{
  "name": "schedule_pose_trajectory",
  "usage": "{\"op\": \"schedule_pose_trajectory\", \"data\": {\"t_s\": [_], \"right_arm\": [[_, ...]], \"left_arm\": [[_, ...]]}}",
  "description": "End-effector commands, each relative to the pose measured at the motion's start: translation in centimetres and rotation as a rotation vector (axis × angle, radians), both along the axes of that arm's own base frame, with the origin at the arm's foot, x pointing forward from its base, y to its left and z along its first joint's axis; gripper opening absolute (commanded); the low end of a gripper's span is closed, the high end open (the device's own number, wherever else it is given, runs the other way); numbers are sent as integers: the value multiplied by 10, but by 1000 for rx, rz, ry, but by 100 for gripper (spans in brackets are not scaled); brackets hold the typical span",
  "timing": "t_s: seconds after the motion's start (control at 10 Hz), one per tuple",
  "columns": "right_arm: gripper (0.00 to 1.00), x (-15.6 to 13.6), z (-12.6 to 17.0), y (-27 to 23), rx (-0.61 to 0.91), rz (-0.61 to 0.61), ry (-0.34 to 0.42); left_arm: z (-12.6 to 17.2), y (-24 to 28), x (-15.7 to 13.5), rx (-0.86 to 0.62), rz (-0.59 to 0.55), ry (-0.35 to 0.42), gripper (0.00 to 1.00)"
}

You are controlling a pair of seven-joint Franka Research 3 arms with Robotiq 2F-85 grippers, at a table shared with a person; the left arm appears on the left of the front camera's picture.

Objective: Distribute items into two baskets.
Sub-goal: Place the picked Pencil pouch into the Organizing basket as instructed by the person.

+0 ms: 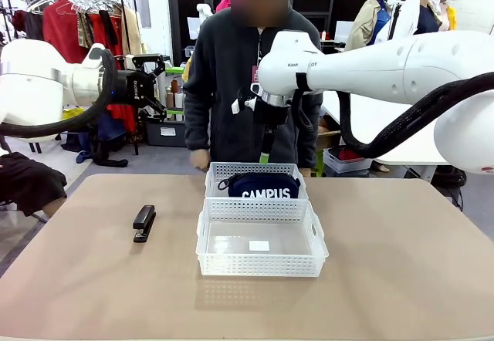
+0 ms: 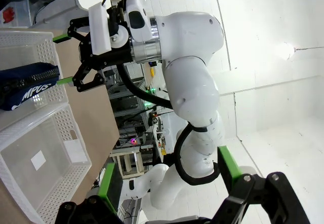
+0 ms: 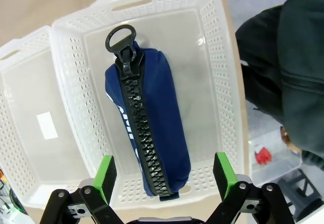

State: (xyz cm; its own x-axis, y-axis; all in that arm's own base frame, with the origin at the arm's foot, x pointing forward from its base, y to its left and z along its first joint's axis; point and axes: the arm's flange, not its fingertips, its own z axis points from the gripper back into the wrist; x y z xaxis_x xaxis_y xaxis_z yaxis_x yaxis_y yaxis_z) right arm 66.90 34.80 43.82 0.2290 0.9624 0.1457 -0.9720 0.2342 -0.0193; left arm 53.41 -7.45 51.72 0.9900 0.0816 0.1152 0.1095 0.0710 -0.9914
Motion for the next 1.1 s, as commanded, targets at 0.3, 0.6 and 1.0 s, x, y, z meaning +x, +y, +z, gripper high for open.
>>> {"op": "schedule_pose_trajectory", "data": {"t_s": [0.3, 0.6, 1.0], "right_arm": [[100, -1, -2, 1, -9, 5, 7], [100, -1, -2, 1, -9, 5, 7], [100, -1, -2, 1, -9, 5, 7]], "left_arm": [[2, 1, -1, -2, 2, -1, 100], [2, 1, -1, -2, 2, -1, 100], [2, 1, -1, -2, 2, -1, 100]]}}
